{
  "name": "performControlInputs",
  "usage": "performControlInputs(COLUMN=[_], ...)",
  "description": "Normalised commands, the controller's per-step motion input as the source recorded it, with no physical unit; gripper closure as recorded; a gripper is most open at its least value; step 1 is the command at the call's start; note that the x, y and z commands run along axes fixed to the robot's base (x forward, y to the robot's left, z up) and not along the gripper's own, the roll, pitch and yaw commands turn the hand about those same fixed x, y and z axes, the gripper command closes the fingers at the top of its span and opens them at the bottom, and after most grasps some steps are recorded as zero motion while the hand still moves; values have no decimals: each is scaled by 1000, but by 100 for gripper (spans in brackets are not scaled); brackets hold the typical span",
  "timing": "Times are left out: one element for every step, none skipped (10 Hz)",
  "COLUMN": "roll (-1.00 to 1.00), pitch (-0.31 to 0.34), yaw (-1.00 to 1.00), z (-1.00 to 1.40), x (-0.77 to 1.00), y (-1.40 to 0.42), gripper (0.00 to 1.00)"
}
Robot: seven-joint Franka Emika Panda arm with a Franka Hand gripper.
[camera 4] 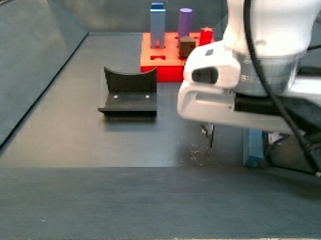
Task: Pick up the arch object. Move up. Place the arch object on the fixture. Regrasp the arch object. Rotate the arch object. Move to above the board. Insert the arch object.
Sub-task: Pick up the arch object.
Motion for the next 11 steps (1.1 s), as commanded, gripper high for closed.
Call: performControlInputs(roll=[-259,-256,-94,0,0,0,0,0,0,0,0], pitch=[-17,-54,-36,0,0,0,0,0,0,0,0], yaw=[-57,-37,0,0,0,0,0,0,0,0,0], z=[-163,-120,-57,0,0,0,0,0,0,0,0], x=[0,0,0,0,0,0,0,0,0,0,0], y=[174,217,49,0,0,0,0,0,0,0,0], gripper=[0,0,0,100,100,100,100,100,100,100,100])
